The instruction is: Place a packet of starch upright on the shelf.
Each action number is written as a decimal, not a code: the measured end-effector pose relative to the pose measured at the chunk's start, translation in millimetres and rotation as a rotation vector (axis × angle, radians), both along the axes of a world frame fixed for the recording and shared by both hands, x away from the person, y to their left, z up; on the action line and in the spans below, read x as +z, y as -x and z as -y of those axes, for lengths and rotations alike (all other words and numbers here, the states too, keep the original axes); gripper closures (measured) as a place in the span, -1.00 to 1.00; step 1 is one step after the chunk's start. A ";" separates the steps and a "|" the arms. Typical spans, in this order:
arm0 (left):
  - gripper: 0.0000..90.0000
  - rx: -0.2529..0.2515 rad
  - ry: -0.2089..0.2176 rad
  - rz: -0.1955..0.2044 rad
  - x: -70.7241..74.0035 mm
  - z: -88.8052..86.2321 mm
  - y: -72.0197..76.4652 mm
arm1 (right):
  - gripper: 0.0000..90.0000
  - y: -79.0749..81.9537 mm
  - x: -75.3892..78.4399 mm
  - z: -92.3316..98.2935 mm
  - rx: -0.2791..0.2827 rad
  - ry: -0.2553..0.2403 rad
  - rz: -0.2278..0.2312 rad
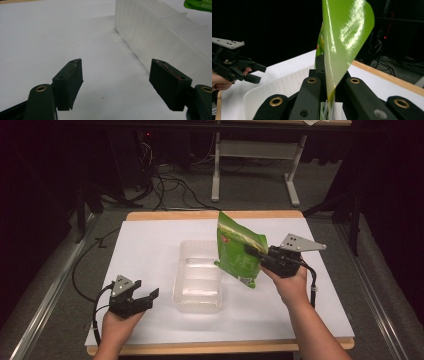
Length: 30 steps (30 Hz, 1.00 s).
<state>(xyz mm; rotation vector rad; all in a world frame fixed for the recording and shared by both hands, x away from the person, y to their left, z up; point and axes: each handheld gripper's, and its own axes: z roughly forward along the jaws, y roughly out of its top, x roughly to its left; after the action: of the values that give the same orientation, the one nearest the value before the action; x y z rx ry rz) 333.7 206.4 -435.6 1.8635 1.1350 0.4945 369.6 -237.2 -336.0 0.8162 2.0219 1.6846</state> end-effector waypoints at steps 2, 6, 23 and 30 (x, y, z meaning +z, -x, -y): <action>-0.39 0.001 0.000 0.000 0.0 -0.1 0.0 | 0.94 -1.1 1.8 -3.0 0.009 -0.001 0.003; -0.39 0.003 0.001 0.001 0.1 -0.4 0.2 | 0.94 -9.1 7.1 -17.5 0.072 -0.020 0.014; -0.39 0.009 0.007 0.000 0.0 -1.7 -0.1 | 0.93 -34.6 0.5 -59.1 0.228 -0.013 -0.002; -0.39 0.013 0.011 0.000 0.2 -2.4 0.0 | 0.93 -43.3 -1.4 -80.3 0.281 0.006 -0.003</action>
<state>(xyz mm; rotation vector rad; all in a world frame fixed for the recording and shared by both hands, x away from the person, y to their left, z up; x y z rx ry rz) 333.7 208.8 -435.5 1.8478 1.1482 0.4952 412.9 -156.9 -337.4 0.5514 2.2266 1.8220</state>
